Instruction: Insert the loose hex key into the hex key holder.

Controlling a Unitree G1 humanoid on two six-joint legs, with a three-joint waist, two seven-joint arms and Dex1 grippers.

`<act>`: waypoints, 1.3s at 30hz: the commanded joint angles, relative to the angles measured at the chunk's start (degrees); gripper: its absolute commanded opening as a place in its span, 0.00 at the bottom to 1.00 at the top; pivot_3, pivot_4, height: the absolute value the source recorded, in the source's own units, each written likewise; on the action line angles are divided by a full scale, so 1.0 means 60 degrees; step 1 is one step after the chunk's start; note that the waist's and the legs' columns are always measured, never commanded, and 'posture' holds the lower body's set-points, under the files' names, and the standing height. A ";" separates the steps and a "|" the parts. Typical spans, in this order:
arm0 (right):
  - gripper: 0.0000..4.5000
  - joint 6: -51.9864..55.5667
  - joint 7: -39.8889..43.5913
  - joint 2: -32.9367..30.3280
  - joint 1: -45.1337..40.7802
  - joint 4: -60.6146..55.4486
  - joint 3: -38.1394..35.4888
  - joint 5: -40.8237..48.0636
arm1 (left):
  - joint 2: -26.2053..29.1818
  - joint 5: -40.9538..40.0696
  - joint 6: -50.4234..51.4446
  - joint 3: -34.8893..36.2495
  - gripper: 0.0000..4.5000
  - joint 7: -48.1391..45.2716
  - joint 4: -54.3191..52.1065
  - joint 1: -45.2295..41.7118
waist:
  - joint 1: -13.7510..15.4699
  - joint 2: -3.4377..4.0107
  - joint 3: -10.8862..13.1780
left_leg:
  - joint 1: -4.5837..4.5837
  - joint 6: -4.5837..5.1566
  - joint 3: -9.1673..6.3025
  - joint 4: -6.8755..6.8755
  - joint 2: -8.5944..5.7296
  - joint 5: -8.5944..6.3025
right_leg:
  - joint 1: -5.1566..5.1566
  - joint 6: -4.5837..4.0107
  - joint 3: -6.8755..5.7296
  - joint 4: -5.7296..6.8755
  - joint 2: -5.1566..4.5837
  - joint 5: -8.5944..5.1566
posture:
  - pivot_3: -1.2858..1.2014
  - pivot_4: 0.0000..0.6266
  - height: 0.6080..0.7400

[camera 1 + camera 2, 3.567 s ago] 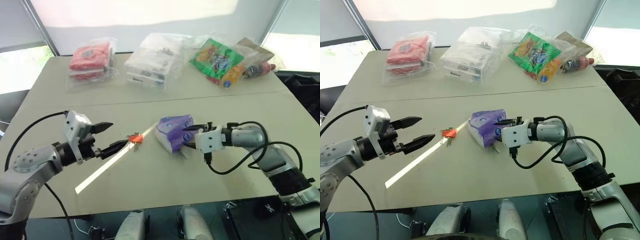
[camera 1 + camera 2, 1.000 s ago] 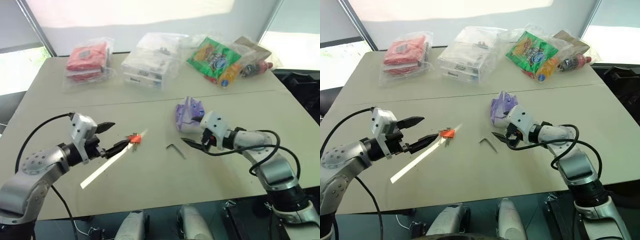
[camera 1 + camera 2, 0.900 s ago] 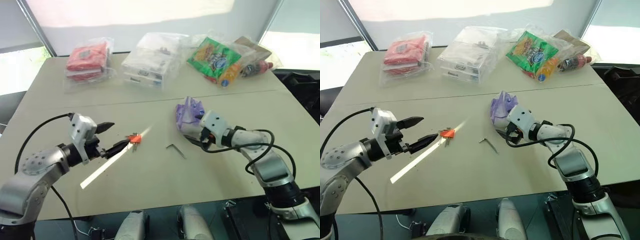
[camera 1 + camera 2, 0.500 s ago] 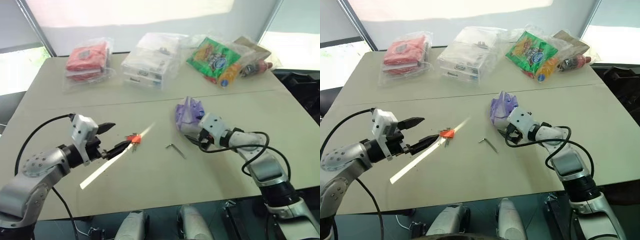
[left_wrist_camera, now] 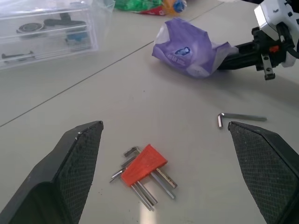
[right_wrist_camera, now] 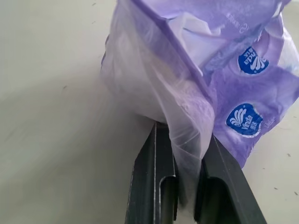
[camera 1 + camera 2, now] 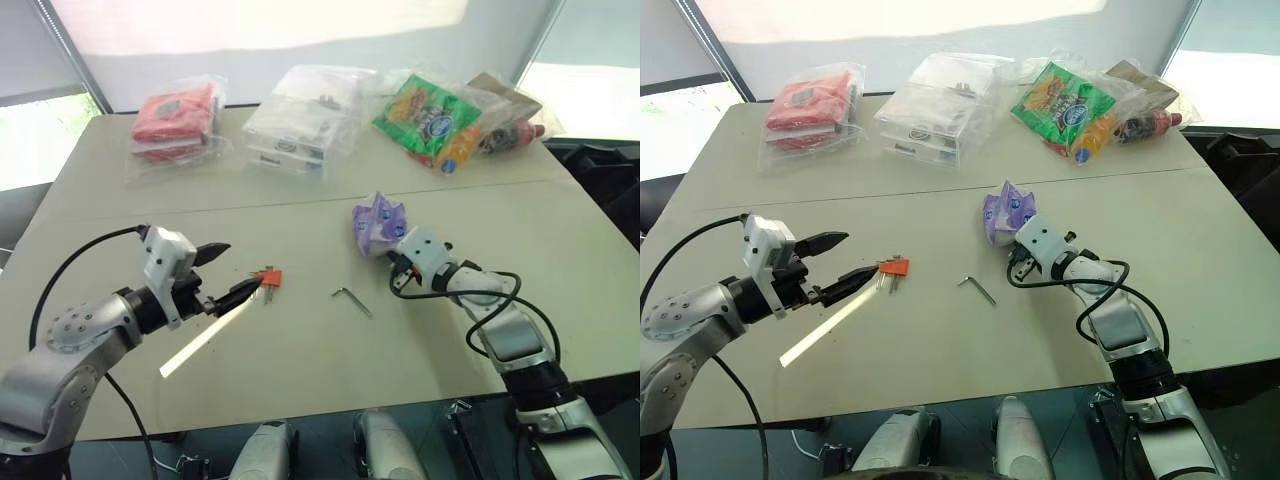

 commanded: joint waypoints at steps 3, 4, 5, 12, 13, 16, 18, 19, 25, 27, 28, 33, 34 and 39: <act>0.05 -0.0486 -0.3450 0.0781 -0.0805 0.0217 -0.1806 -0.0701 | -0.0007 -0.0059 -0.0023 0.0022 1.00 0.0018 -0.0176 -0.0249 | 0.0001 0.0002 0.0001 | -0.0002 -0.0010 0.0003 0.0000 -0.0006 0.0006 | -0.0007 0.0000 0.0001 0.0006 -0.0001 0.0000 | 0.52 0.24 1.00; 0.05 -0.0320 -0.4120 0.0824 -0.0919 0.0367 -0.2043 -0.0944 | -0.0016 -0.0052 -0.0025 -0.0013 1.00 0.0006 -0.0158 -0.0282 | 0.0004 0.0002 0.0001 | -0.0001 -0.0019 0.0003 0.0000 -0.0007 0.0010 | -0.0007 0.0000 0.0000 0.0010 -0.0002 0.0000 | 0.52 0.24 1.00; 0.05 -0.0074 -0.4850 0.0864 -0.1047 0.0545 -0.2332 -0.1198 | -0.0031 -0.0044 -0.0025 -0.0059 1.00 -0.0001 -0.0130 -0.0328 | 0.0009 0.0002 0.0001 | -0.0002 -0.0032 0.0002 0.0000 -0.0007 0.0018 | -0.0009 0.0000 -0.0001 0.0010 -0.0001 0.0000 | 0.52 0.24 1.00; 0.05 0.1756 -0.8195 0.1345 -0.1582 0.1475 -0.3897 -0.1974 | -0.0081 0.0027 -0.0061 -0.0247 1.00 -0.0065 -0.0006 -0.0480 | -0.0040 0.0002 0.0000 | -0.0003 -0.0042 0.0008 -0.0005 -0.0007 0.0024 | -0.0010 0.0000 0.0002 0.0011 0.0000 0.0000 | 0.52 0.24 1.00; 0.05 0.2018 -0.8421 0.1464 -0.1680 0.1563 -0.4242 -0.1770 | -0.0076 0.0038 -0.0074 -0.0259 1.00 -0.0071 -0.0001 -0.0475 | -0.0047 0.0004 0.0001 | -0.0003 -0.0042 0.0011 -0.0005 -0.0005 0.0024 | -0.0015 -0.0001 0.0005 0.0016 0.0002 -0.0001 | 0.52 0.24 1.00; 0.05 0.2943 -0.9020 0.1522 -0.2037 0.2105 -0.4763 -0.1698 | -0.0066 0.0053 -0.0084 -0.0280 1.00 -0.0078 0.0005 -0.0473 | -0.0073 0.0011 0.0000 | -0.0003 -0.0041 0.0020 -0.0010 -0.0003 0.0023 | -0.0020 -0.0001 0.0011 0.0019 0.0004 -0.0001 | 0.52 0.24 1.00; 0.05 0.3271 -0.9143 0.1586 -0.2155 0.2293 -0.5179 -0.1415 | -0.0067 0.0036 -0.0062 -0.0272 1.00 -0.0065 -0.0028 -0.0462 | -0.0071 0.0011 0.0000 | -0.0003 -0.0039 0.0022 -0.0010 -0.0003 0.0023 | -0.0021 -0.0001 0.0011 0.0018 0.0005 -0.0001 | 0.52 0.24 1.00; 0.05 0.3312 -0.9119 0.1583 -0.2158 0.2305 -0.5241 -0.1337 | -0.0066 0.0028 -0.0056 -0.0263 1.00 -0.0065 -0.0031 -0.0464 | -0.0070 0.0012 0.0000 | -0.0003 -0.0030 0.0021 -0.0010 -0.0003 0.0017 | -0.0020 -0.0001 0.0011 0.0019 0.0005 -0.0001 | 0.52 0.24 1.00; 0.37 0.3506 -0.8960 0.1549 -0.2155 0.2150 -0.5233 -0.1122 | -0.0060 -0.0013 -0.0019 -0.0206 1.00 -0.0033 -0.0085 -0.0416 | -0.0068 0.0012 -0.0001 | -0.0002 0.0001 0.0024 -0.0009 -0.0005 0.0001 | -0.0019 -0.0001 0.0011 0.0019 0.0005 0.0000 | 0.52 0.24 1.00; 0.59 0.3509 -0.8855 0.1512 -0.2177 0.2059 -0.5150 -0.1073 | -0.0062 -0.0023 -0.0009 -0.0203 1.00 -0.0024 -0.0090 -0.0406 | -0.0071 0.0013 -0.0001 | -0.0003 0.0001 0.0024 -0.0009 -0.0004 0.0001 | -0.0020 -0.0001 0.0011 0.0020 0.0005 0.0000 | 0.52 0.24 1.00; 0.73 0.3511 -0.8850 0.1500 -0.2174 0.1984 -0.5132 -0.1079 | -0.0063 -0.0029 -0.0007 -0.0197 1.00 -0.0020 -0.0104 -0.0391 | -0.0072 0.0013 -0.0001 | -0.0002 0.0002 0.0024 -0.0009 -0.0004 0.0000 | -0.0020 -0.0001 0.0011 0.0020 0.0005 0.0000 | 0.52 0.24 1.00; 0.98 0.2903 -0.8098 0.0931 -0.1864 0.1186 -0.4170 -0.1465 | -0.0056 -0.0050 -0.0006 -0.0183 1.00 -0.0040 -0.0061 -0.0395 | -0.0069 0.0019 0.0001 | -0.0003 0.0002 0.0024 -0.0009 -0.0005 0.0000 | -0.0020 -0.0001 0.0011 0.0019 0.0005 0.0000 | 0.52 0.24 1.00; 0.98 0.2662 -0.7631 0.0823 -0.1771 0.0898 -0.3906 -0.1358 | -0.0050 -0.0058 -0.0007 -0.0169 1.00 -0.0053 -0.0039 -0.0401 | -0.0070 0.0020 0.0002 | -0.0003 0.0002 0.0025 -0.0009 -0.0005 0.0000 | -0.0020 0.0000 0.0011 0.0019 0.0005 0.0000 | 0.52 0.24 1.00; 0.98 0.1390 -0.5226 0.0566 -0.1478 -0.0832 -0.2958 -0.0405 | -0.0007 -0.0106 0.0001 -0.0092 1.00 -0.0148 0.0125 -0.0455 | -0.0099 0.0019 0.0002 | -0.0001 0.0006 0.0024 -0.0011 0.0002 -0.0002 | -0.0019 0.0000 0.0010 0.0018 0.0014 0.0000 | 0.52 0.24 1.00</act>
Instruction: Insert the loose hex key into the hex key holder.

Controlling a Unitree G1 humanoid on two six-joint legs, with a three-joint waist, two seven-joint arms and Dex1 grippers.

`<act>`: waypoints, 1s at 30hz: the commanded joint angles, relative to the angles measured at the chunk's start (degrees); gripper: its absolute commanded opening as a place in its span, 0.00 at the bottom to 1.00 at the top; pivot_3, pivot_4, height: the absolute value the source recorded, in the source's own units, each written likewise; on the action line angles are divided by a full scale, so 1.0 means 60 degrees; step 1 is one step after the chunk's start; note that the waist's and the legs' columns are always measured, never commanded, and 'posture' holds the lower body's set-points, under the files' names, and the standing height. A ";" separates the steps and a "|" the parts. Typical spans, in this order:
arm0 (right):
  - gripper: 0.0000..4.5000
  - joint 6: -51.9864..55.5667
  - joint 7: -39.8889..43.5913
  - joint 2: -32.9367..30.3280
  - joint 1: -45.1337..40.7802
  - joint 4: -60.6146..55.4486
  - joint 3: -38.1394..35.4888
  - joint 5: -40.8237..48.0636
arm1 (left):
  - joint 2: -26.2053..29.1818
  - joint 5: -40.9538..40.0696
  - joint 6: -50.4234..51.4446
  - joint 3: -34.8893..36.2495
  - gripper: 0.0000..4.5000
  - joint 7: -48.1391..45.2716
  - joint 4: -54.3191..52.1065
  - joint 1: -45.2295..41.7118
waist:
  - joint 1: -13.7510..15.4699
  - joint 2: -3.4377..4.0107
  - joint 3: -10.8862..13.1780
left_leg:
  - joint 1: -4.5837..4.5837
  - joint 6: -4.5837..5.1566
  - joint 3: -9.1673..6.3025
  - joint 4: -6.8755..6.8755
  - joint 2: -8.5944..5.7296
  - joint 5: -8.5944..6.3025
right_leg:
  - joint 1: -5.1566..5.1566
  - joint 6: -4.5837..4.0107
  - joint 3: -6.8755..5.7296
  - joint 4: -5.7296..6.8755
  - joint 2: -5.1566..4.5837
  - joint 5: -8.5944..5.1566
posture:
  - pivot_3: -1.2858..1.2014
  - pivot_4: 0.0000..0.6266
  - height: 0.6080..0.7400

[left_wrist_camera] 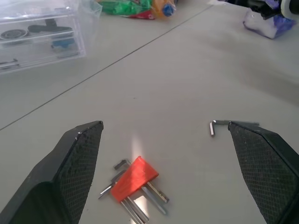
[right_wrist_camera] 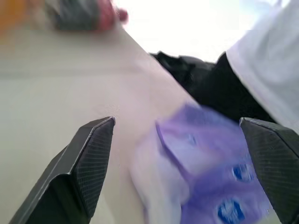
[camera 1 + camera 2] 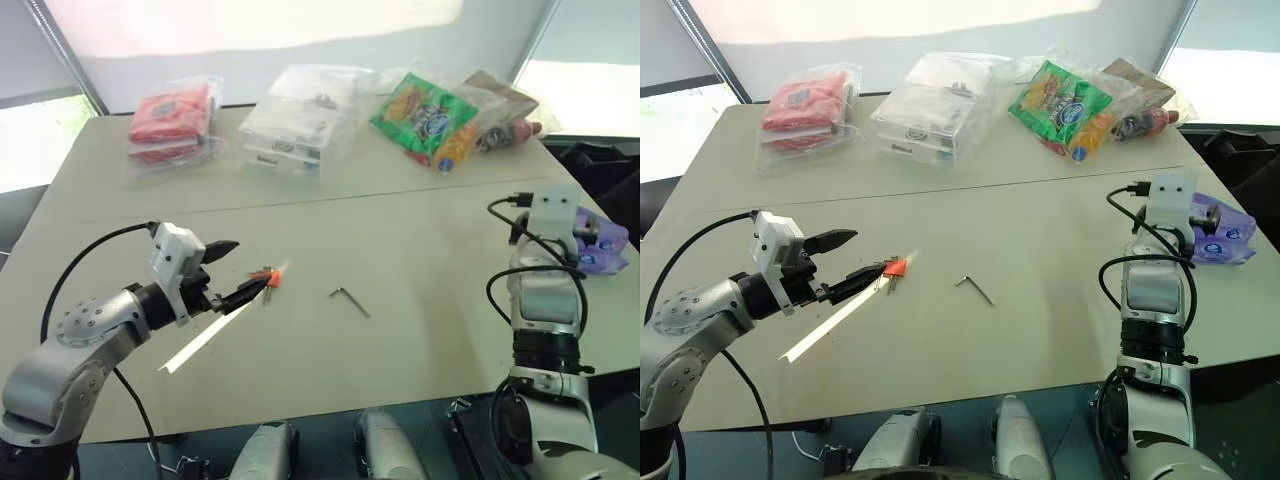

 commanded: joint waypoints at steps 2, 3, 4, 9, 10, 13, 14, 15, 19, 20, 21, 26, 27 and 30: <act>0.98 -0.0757 0.2805 -0.0250 0.0044 -0.1973 0.0928 0.1408 | 0.0104 -0.0097 -0.0034 0.0276 1.00 -0.0182 0.0100 -0.0074 | -0.0007 0.0001 0.0001 | 0.0000 0.0003 0.0000 -0.0001 0.0002 -0.0002 | -0.0001 0.0000 0.0000 0.0000 0.0002 0.0000 | 0.52 0.24 1.00; 0.98 -0.0511 0.3636 -0.0282 -0.0011 -0.2278 0.1108 0.1999 | 0.0129 -0.0076 -0.0052 0.0274 1.00 -0.0240 0.0163 -0.0069 | -0.0002 0.0001 0.0001 | 0.0001 0.0006 0.0000 -0.0001 0.0002 -0.0003 | 0.0000 0.0000 0.0000 0.0000 0.0001 0.0000 | 0.52 0.24 1.00; 0.98 -0.0112 0.4547 -0.0417 -0.0113 -0.2493 0.1394 0.2559 | 0.0163 -0.0075 -0.0058 0.0286 1.00 -0.0317 0.0251 -0.0080 | 0.0005 0.0001 0.0001 | 0.0001 0.0007 -0.0003 -0.0001 0.0002 -0.0004 | 0.0001 0.0000 -0.0001 0.0000 0.0001 0.0000 | 0.52 0.24 1.00; 0.98 0.0727 0.8531 -0.1656 0.0000 -0.3137 0.3168 0.4215 | 0.0379 0.0056 -0.0191 0.0509 1.00 -0.0666 0.0715 0.0036 | 0.0068 -0.0002 0.0003 | 0.0000 0.0021 -0.0019 0.0004 -0.0001 -0.0012 | 0.0016 0.0000 -0.0014 -0.0014 -0.0008 0.0000 | 0.52 0.24 1.00; 0.98 0.0848 0.9035 -0.1823 -0.0002 -0.3142 0.3555 0.4338 | 0.0465 0.0162 -0.0259 0.0621 1.00 -0.0738 0.0880 0.0142 | 0.0070 -0.0002 0.0002 | -0.0001 0.0021 -0.0026 0.0005 -0.0001 -0.0012 | 0.0020 0.0000 -0.0021 -0.0023 -0.0009 0.0000 | 0.52 0.24 1.00; 0.98 0.0590 0.9989 -0.1866 -0.0086 -0.3001 0.4311 0.4481 | 0.0671 0.0378 -0.0389 0.0932 1.00 -0.0891 0.1179 0.0423 | 0.0062 -0.0002 0.0004 | -0.0001 0.0021 -0.0026 0.0004 0.0000 -0.0012 | 0.0020 0.0000 -0.0022 -0.0028 -0.0011 0.0000 | 0.52 0.24 1.00; 0.98 0.0474 1.0258 -0.1771 -0.0122 -0.2885 0.4507 0.4530 | 0.0709 0.0342 -0.0341 0.1051 1.00 -0.0902 0.1121 0.0530 | 0.0061 -0.0002 0.0004 | -0.0001 0.0021 -0.0027 0.0003 0.0001 -0.0012 | 0.0018 0.0000 -0.0022 -0.0027 -0.0013 0.0000 | 0.52 0.24 1.00; 0.98 0.0397 1.0411 -0.1660 -0.0173 -0.2758 0.4680 0.4510 | 0.0741 0.0300 -0.0297 0.1153 1.00 -0.0920 0.1069 0.0617 | 0.0061 -0.0004 0.0005 | -0.0002 0.0021 -0.0028 0.0002 0.0002 -0.0012 | 0.0015 0.0000 -0.0022 -0.0026 -0.0021 0.0000 | 0.52 0.24 1.00; 0.98 -0.0272 1.0509 -0.0910 -0.0471 -0.1836 0.5309 0.4089 | 0.0818 0.0233 -0.0165 0.1412 1.00 -0.1029 0.0848 0.1034 | 0.0051 -0.0005 0.0005 | -0.0003 0.0019 -0.0029 0.0002 0.0003 -0.0012 | 0.0014 0.0000 -0.0020 -0.0027 -0.0027 0.0000 | 0.52 0.24 1.00; 0.98 -0.0559 1.0439 -0.0676 -0.0588 -0.1474 0.5478 0.3866 | 0.0821 0.0237 -0.0148 0.1453 1.00 -0.1044 0.0794 0.1132 | 0.0044 -0.0004 0.0005 | -0.0002 0.0018 -0.0029 0.0002 0.0003 -0.0011 | 0.0013 0.0000 -0.0020 -0.0026 -0.0027 0.0000 | 0.52 0.24 1.00; 0.98 -0.0847 1.0425 -0.0434 -0.0716 -0.1086 0.5638 0.3676 | 0.0811 0.0208 -0.0112 0.1499 1.00 -0.1038 0.0731 0.1215 | 0.0045 -0.0004 0.0005 | -0.0003 0.0016 -0.0029 0.0002 0.0003 -0.0010 | 0.0009 0.0000 -0.0020 -0.0023 -0.0027 0.0000 | 0.52 0.24 1.00; 0.98 -0.2230 1.0394 0.0544 -0.1355 0.0787 0.6337 0.2721 | 0.0812 0.0153 -0.0016 0.1710 1.00 -0.0994 0.0536 0.1454 | 0.0065 -0.0004 0.0005 | -0.0006 -0.0003 -0.0029 0.0002 -0.0001 0.0000 | 0.0002 0.0000 -0.0020 -0.0015 -0.0028 0.0000 | 0.52 0.24 1.00; 0.98 -0.2450 1.0377 0.0702 -0.1470 0.1139 0.6484 0.2516 | 0.0816 0.0140 0.0000 0.1761 1.00 -0.0984 0.0496 0.1498 | 0.0059 -0.0005 0.0004 | -0.0006 -0.0004 -0.0028 0.0002 -0.0002 0.0000 | 0.0002 0.0000 -0.0020 -0.0015 -0.0028 0.0000 | 0.52 0.24 1.00; 0.98 -0.3291 1.0335 0.1034 -0.1736 0.2089 0.6825 0.1919 | 0.0827 0.0123 0.0034 0.1936 1.00 -0.0955 0.0411 0.1615 | 0.0052 -0.0005 0.0005 | -0.0006 -0.0009 -0.0029 0.0001 -0.0001 0.0003 | -0.0002 0.0000 -0.0021 -0.0012 -0.0026 0.0000 | 0.52 0.24 1.00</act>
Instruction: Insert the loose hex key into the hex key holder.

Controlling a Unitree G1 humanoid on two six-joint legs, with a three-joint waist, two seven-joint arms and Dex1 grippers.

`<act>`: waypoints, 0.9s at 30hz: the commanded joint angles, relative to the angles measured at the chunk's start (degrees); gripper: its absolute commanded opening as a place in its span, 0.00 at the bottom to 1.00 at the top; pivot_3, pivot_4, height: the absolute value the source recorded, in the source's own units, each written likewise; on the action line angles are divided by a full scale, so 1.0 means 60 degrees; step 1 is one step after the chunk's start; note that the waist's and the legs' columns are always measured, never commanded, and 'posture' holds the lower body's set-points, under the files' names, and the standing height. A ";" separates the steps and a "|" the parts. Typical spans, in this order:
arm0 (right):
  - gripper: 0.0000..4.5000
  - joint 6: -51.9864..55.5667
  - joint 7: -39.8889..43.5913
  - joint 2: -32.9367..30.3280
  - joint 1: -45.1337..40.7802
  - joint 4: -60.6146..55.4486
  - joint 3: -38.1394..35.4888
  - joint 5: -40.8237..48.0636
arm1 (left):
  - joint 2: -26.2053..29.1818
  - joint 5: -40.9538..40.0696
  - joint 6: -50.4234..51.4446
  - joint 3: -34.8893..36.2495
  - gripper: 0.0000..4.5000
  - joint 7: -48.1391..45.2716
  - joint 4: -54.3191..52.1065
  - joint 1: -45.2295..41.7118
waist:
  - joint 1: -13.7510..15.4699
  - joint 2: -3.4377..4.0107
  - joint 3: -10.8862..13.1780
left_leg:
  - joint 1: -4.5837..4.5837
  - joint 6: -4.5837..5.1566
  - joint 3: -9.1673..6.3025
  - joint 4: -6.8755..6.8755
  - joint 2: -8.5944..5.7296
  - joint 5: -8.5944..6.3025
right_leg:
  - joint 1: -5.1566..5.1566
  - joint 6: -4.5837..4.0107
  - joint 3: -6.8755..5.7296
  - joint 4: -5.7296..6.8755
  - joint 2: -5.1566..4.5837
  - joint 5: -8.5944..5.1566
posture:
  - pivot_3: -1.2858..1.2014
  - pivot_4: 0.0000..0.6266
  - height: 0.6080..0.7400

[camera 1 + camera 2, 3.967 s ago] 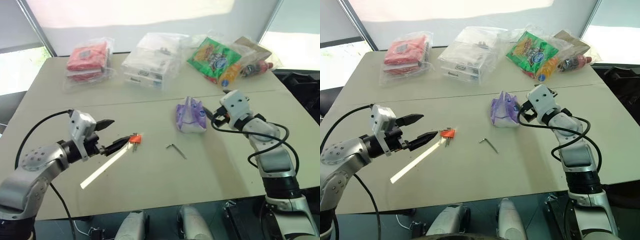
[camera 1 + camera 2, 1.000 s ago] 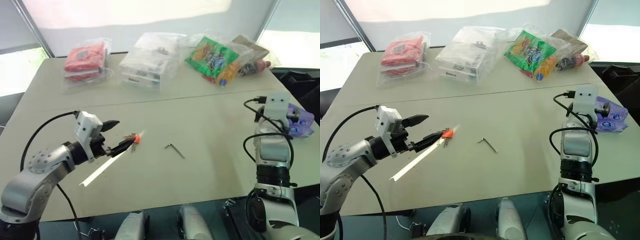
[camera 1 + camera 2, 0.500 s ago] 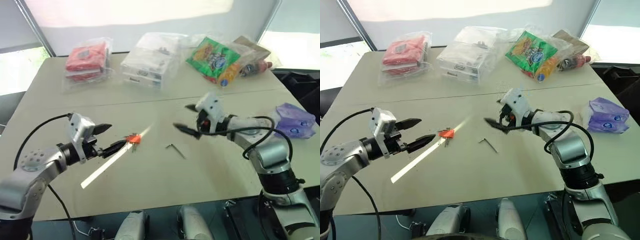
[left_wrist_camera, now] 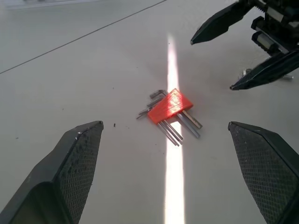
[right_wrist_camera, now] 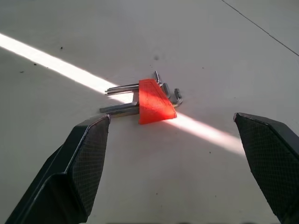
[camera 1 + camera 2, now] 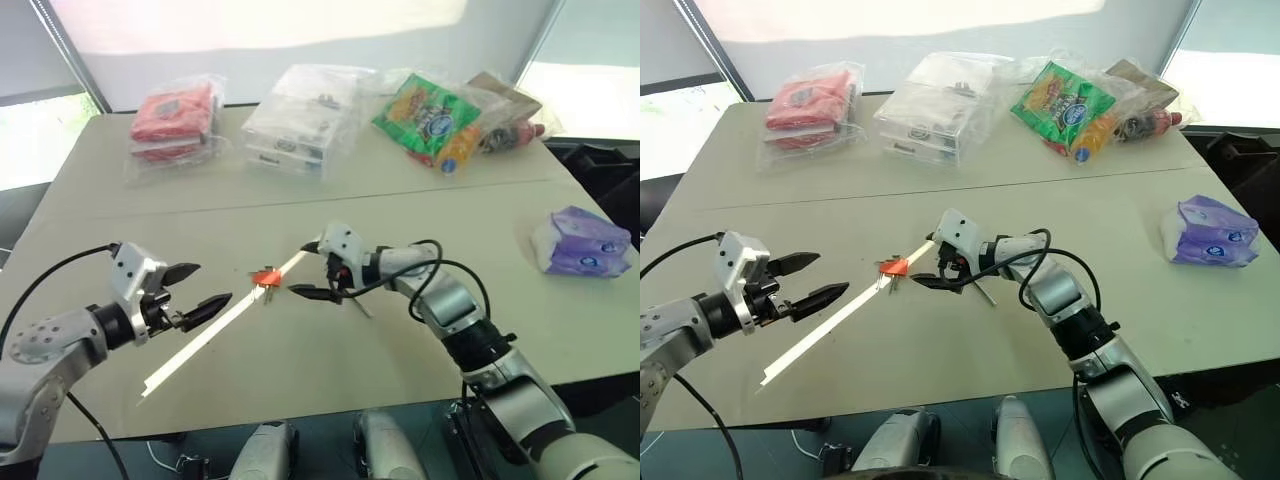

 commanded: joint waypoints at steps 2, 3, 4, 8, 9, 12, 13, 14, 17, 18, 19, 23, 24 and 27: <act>0.98 -0.1412 0.0023 0.0250 -0.0441 0.1020 0.0427 -0.0923 | 0.0113 -0.0119 0.0069 0.0574 1.00 0.0080 -0.0418 0.0183 | -0.0014 0.0000 0.0000 | 0.0000 -0.0005 0.0001 -0.0001 0.0000 0.0002 | -0.0003 0.0000 0.0000 0.0003 0.0002 0.0000 | 0.52 0.24 1.00; 0.98 -0.1604 0.0033 0.0293 -0.0492 0.1219 0.0448 -0.1037 | 0.0107 -0.0129 0.0081 0.0630 1.00 0.0082 -0.0446 0.0234 | -0.0014 0.0000 0.0000 | 0.0000 -0.0006 0.0003 -0.0001 -0.0001 0.0003 | -0.0004 0.0000 0.0000 0.0003 0.0003 0.0000 | 0.52 0.24 1.00; 0.98 -0.1725 0.0040 0.0361 -0.0527 0.1382 0.0420 -0.1098 | 0.0098 -0.0137 0.0092 0.0683 1.00 0.0075 -0.0476 0.0294 | -0.0015 0.0001 0.0000 | 0.0000 -0.0006 0.0002 0.0000 -0.0001 0.0003 | -0.0004 0.0000 -0.0001 0.0004 0.0005 0.0000 | 0.52 0.24 1.00; 0.98 -0.2165 0.0073 0.0679 -0.0707 0.2053 0.0349 -0.1317 | 0.0045 -0.0198 0.0160 0.0886 1.00 0.0067 -0.0672 0.0577 | -0.0037 0.0000 0.0000 | 0.0000 -0.0005 0.0002 -0.0002 0.0000 0.0003 | -0.0006 0.0000 0.0000 0.0007 0.0008 0.0000 | 0.52 0.24 1.00; 0.98 -0.2286 0.0062 0.0751 -0.0754 0.2221 0.0343 -0.1386 | 0.0035 -0.0220 0.0178 0.0916 1.00 0.0074 -0.0718 0.0622 | -0.0041 0.0000 0.0000 | 0.0000 -0.0004 0.0002 -0.0002 0.0001 0.0002 | -0.0006 0.0000 0.0000 0.0007 0.0009 0.0000 | 0.52 0.24 1.00; 0.98 -0.2541 0.0043 0.0958 -0.0901 0.2686 0.0270 -0.1500 | 0.0008 -0.0324 0.0261 0.0969 1.00 0.0111 -0.0857 0.0733 | -0.0044 0.0000 0.0000 | 0.0001 -0.0005 0.0001 -0.0004 0.0002 0.0002 | -0.0008 0.0000 0.0000 0.0011 0.0009 0.0000 | 0.52 0.24 1.00; 0.98 -0.2598 0.0055 0.1019 -0.0945 0.2805 0.0236 -0.1510 | 0.0008 -0.0348 0.0281 0.0979 1.00 0.0117 -0.0897 0.0773 | -0.0048 0.0000 0.0000 | 0.0002 -0.0004 0.0001 -0.0004 0.0003 0.0002 | -0.0008 0.0000 0.0000 0.0011 0.0011 0.0000 | 0.52 0.24 1.00; 0.98 -0.2635 0.0070 0.1083 -0.0995 0.2919 0.0203 -0.1516 | 0.0001 -0.0353 0.0289 0.0978 1.00 0.0128 -0.0932 0.0807 | -0.0049 0.0000 0.0000 | 0.0002 -0.0004 0.0001 -0.0004 0.0003 0.0002 | -0.0008 0.0000 0.0000 0.0012 0.0012 0.0000 | 0.52 0.24 1.00; 0.98 -0.2722 0.0139 0.1308 -0.1175 0.3308 0.0144 -0.1541 | -0.0034 -0.0347 0.0298 0.0963 1.00 0.0184 -0.0999 0.0849 | -0.0049 0.0000 0.0000 | 0.0002 -0.0005 0.0000 -0.0004 0.0003 0.0002 | -0.0009 0.0000 0.0000 0.0013 0.0014 0.0000 | 0.52 0.24 1.00; 0.98 -0.2764 0.0141 0.1364 -0.1213 0.3416 0.0131 -0.1567 | -0.0044 -0.0352 0.0300 0.0973 1.00 0.0203 -0.1013 0.0853 | -0.0049 0.0000 0.0000 | 0.0002 -0.0007 0.0000 -0.0004 0.0003 0.0003 | -0.0009 0.0000 0.0001 0.0014 0.0015 0.0000 | 0.52 0.24 1.00; 0.98 -0.2818 0.0152 0.1419 -0.1248 0.3544 0.0121 -0.1585 | -0.0061 -0.0354 0.0299 0.0975 1.00 0.0233 -0.1023 0.0846 | -0.0049 0.0001 0.0000 | 0.0002 -0.0007 0.0000 -0.0004 0.0003 0.0004 | -0.0010 0.0000 0.0000 0.0015 0.0015 0.0000 | 0.52 0.24 1.00; 0.98 -0.3009 0.0243 0.1539 -0.1290 0.3908 0.0103 -0.1690 | -0.0102 -0.0339 0.0291 0.0955 1.00 0.0329 -0.1105 0.0866 | -0.0054 0.0001 -0.0001 | 0.0003 -0.0008 0.0001 -0.0004 0.0002 0.0004 | -0.0010 -0.0001 0.0001 0.0016 0.0015 0.0000 | 0.52 0.24 1.00; 0.93 -0.3073 0.0258 0.1553 -0.1280 0.3972 0.0102 -0.1733 | -0.0110 -0.0333 0.0286 0.0955 1.00 0.0348 -0.1134 0.0888 | -0.0056 0.0001 -0.0001 | 0.0003 -0.0008 0.0001 -0.0004 0.0002 0.0004 | -0.0010 0.0000 0.0001 0.0016 0.0015 0.0000 | 0.52 0.24 1.00; 0.67 -0.3151 0.0304 0.1613 -0.1290 0.4157 0.0077 -0.1788 | -0.0130 -0.0329 0.0284 0.0958 1.00 0.0414 -0.1199 0.0931 | -0.0068 0.0001 -0.0001 | 0.0004 -0.0008 0.0001 -0.0005 0.0003 0.0004 | -0.0010 -0.0001 0.0001 0.0018 0.0015 0.0000 | 0.52 0.24 1.00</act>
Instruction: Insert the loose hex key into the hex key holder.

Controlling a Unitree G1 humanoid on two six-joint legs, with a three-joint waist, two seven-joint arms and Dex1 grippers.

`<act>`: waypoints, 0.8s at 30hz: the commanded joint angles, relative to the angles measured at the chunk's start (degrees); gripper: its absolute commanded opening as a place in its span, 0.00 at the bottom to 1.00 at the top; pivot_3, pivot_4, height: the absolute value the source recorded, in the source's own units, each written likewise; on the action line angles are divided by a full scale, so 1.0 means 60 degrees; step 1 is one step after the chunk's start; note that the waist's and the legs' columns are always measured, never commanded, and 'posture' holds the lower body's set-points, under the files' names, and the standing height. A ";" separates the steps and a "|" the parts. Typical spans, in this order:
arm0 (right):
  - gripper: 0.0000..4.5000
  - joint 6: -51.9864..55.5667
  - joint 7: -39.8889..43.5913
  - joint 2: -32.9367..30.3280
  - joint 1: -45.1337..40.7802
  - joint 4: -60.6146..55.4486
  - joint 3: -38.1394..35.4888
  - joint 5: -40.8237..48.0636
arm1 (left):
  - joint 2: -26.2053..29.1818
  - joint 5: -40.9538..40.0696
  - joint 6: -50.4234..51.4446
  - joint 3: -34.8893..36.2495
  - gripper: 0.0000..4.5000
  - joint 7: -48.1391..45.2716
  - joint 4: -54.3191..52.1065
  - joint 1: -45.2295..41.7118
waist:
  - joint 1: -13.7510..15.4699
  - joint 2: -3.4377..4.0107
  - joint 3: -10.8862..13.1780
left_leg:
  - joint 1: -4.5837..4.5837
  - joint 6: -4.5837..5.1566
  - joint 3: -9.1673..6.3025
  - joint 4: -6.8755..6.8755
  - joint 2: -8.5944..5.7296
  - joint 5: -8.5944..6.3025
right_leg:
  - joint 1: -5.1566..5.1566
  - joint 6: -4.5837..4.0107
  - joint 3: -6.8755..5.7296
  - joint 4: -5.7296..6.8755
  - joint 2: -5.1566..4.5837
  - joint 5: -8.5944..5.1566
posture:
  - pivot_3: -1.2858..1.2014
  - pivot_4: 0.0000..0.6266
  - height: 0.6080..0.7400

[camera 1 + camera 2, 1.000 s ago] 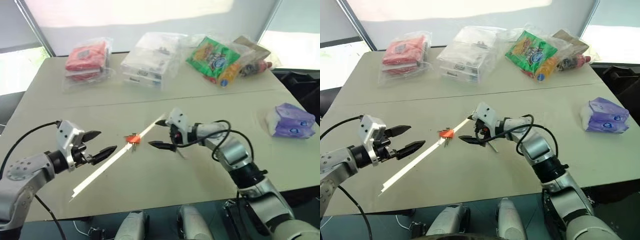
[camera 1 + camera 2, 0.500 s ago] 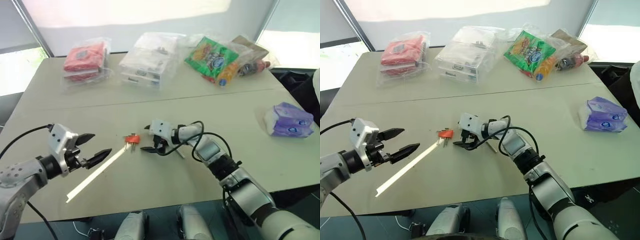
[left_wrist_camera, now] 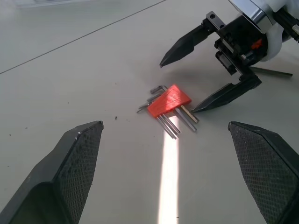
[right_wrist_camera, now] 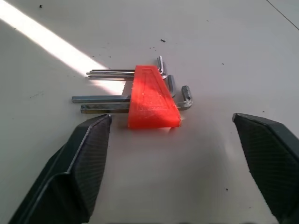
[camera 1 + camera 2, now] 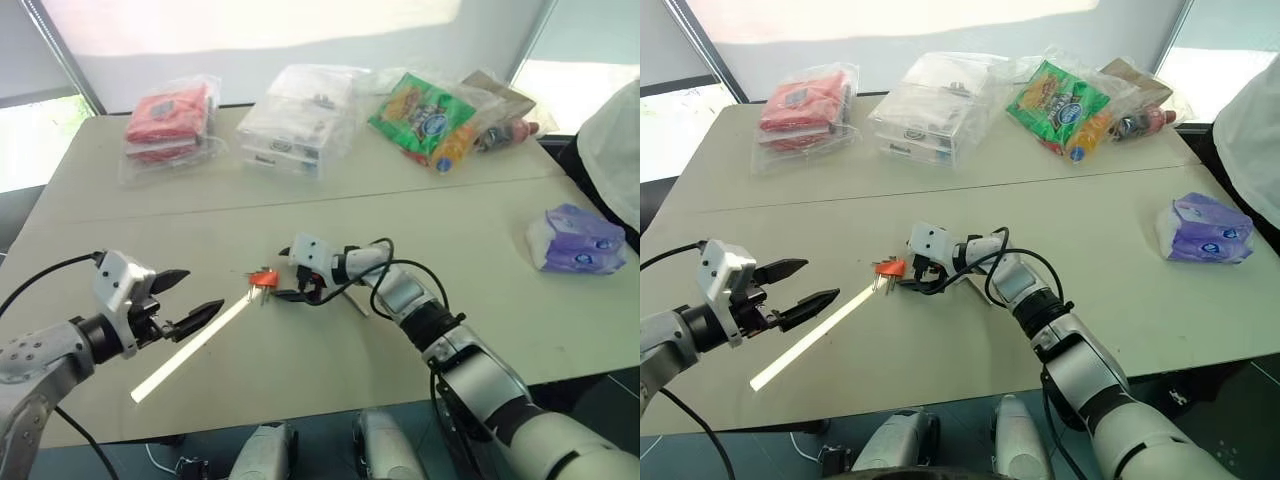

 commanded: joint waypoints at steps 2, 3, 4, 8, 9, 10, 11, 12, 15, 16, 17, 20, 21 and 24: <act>0.44 -0.0182 0.0002 0.0151 -0.0145 0.0292 -0.0038 -0.0217 | -0.0048 -0.0078 -0.0078 0.0261 1.00 0.0101 -0.0360 0.0073 | 0.0001 0.0000 0.0000 | 0.0000 0.0001 0.0000 0.0000 0.0000 -0.0001 | 0.0000 0.0000 0.0000 0.0001 0.0000 0.0000 | 0.52 0.24 1.00; 0.32 -0.0233 0.0016 0.0159 -0.0148 0.0337 -0.0033 -0.0249 | -0.0064 -0.0078 -0.0078 0.0260 1.00 0.0129 -0.0392 0.0094 | 0.0003 0.0000 0.0000 | 0.0000 0.0001 0.0000 0.0000 0.0000 -0.0001 | 0.0001 0.0000 0.0000 0.0000 0.0000 0.0000 | 0.52 0.24 1.00; 0.22 -0.0265 0.0032 0.0170 -0.0153 0.0377 -0.0031 -0.0272 | -0.0078 -0.0084 -0.0077 0.0263 1.00 0.0153 -0.0411 0.0110 | 0.0008 0.0000 0.0000 | 0.0000 0.0001 0.0001 0.0000 -0.0001 -0.0001 | 0.0001 0.0000 0.0001 0.0000 0.0001 0.0000 | 0.52 0.24 1.00; 0.22 -0.0479 -0.0004 0.0183 -0.0192 0.0493 0.0015 -0.0402 | -0.0134 -0.0079 -0.0102 0.0260 1.00 0.0229 -0.0459 0.0168 | 0.0011 -0.0001 -0.0001 | 0.0004 0.0002 0.0000 0.0001 -0.0001 -0.0001 | 0.0006 0.0000 0.0000 0.0000 0.0001 0.0000 | 0.52 0.24 1.00; 0.22 -0.0543 -0.0040 0.0151 -0.0182 0.0463 0.0015 -0.0439 | -0.0149 -0.0084 -0.0096 0.0249 1.00 0.0259 -0.0490 0.0176 | 0.0010 0.0000 -0.0001 | 0.0004 0.0002 0.0000 0.0001 -0.0001 -0.0001 | 0.0005 0.0000 0.0000 0.0000 0.0001 0.0000 | 0.52 0.24 1.00; 0.22 -0.0753 -0.0198 0.0060 -0.0159 0.0342 0.0025 -0.0569 | -0.0164 -0.0080 -0.0097 0.0234 1.00 0.0281 -0.0512 0.0186 | 0.0010 0.0000 -0.0002 | 0.0004 0.0001 0.0000 0.0000 -0.0001 -0.0001 | 0.0005 0.0000 0.0000 0.0001 0.0001 0.0000 | 0.52 0.24 1.00; 0.22 -0.1092 -0.0536 -0.0070 -0.0142 0.0140 -0.0007 -0.0776 | -0.0189 -0.0072 -0.0101 0.0211 1.00 0.0300 -0.0523 0.0188 | 0.0012 0.0000 -0.0001 | 0.0003 0.0002 0.0000 0.0001 -0.0001 -0.0001 | 0.0005 0.0000 0.0000 0.0000 0.0001 0.0000 | 0.52 0.24 1.00; 0.22 -0.1358 -0.0859 -0.0197 -0.0127 -0.0080 -0.0064 -0.0967 | -0.0210 -0.0063 -0.0106 0.0184 1.00 0.0315 -0.0531 0.0186 | 0.0026 0.0002 0.0000 | 0.0003 0.0000 0.0000 0.0001 -0.0001 0.0000 | 0.0005 0.0000 0.0000 0.0000 0.0001 0.0000 | 0.52 0.24 1.00; 0.22 -0.3031 -0.2367 -0.1160 -0.0033 -0.1263 -0.0248 -0.2145 | -0.0333 -0.0238 -0.0047 -0.0088 1.00 0.0392 -0.0518 -0.0161 | 0.0131 0.0004 0.0002 | -0.0006 -0.0004 -0.0001 0.0004 -0.0011 0.0002 | -0.0002 0.0000 -0.0001 0.0002 -0.0005 0.0000 | 0.52 0.24 1.00; 0.22 -0.3538 -0.2846 -0.1434 -0.0037 -0.1467 -0.0235 -0.2540 | -0.0350 -0.0280 -0.0018 -0.0161 1.00 0.0399 -0.0502 -0.0293 | 0.0131 -0.0002 0.0000 | -0.0015 -0.0024 -0.0003 0.0010 -0.0017 0.0014 | -0.0003 0.0001 -0.0004 0.0001 -0.0011 0.0000 | 0.52 0.24 1.00; 0.22 -0.4135 -0.3288 -0.1752 -0.0068 -0.1614 -0.0164 -0.2975 | -0.0353 -0.0341 0.0016 -0.0238 1.00 0.0397 -0.0468 -0.0472 | 0.0119 -0.0005 -0.0002 | -0.0015 -0.0033 -0.0002 0.0011 -0.0019 0.0019 | 0.0001 0.0000 -0.0005 -0.0002 -0.0011 0.0000 | 0.52 0.24 1.00; 0.22 -0.5433 -0.4481 -0.2600 -0.0060 -0.2236 -0.0251 -0.3979 | -0.0459 -0.0728 0.0119 -0.0525 1.00 0.0404 -0.0224 -0.1317 | 0.0063 -0.0006 -0.0001 | -0.0011 -0.0036 0.0003 0.0008 -0.0013 0.0021 | 0.0000 0.0001 -0.0004 -0.0002 -0.0005 0.0000 | 0.52 0.24 1.00; 0.22 -0.5901 -0.4933 -0.2858 -0.0056 -0.2515 -0.0364 -0.4276 | -0.0496 -0.0948 0.0192 -0.0647 1.00 0.0351 -0.0089 -0.1733 | 0.0053 -0.0005 -0.0001 | -0.0014 -0.0040 0.0004 0.0004 -0.0011 0.0023 | -0.0008 0.0001 -0.0004 0.0001 -0.0002 0.0000 | 0.52 0.24 1.00; 0.22 -0.6797 -0.5790 -0.3407 -0.0052 -0.3085 -0.0633 -0.4810 | -0.0525 -0.1661 0.0514 -0.0915 1.00 0.0158 0.0256 -0.2821 | 0.0007 -0.0009 0.0001 | -0.0015 -0.0047 0.0007 0.0000 -0.0004 0.0027 | -0.0018 0.0000 -0.0001 0.0008 0.0005 0.0000 | 0.52 0.24 1.00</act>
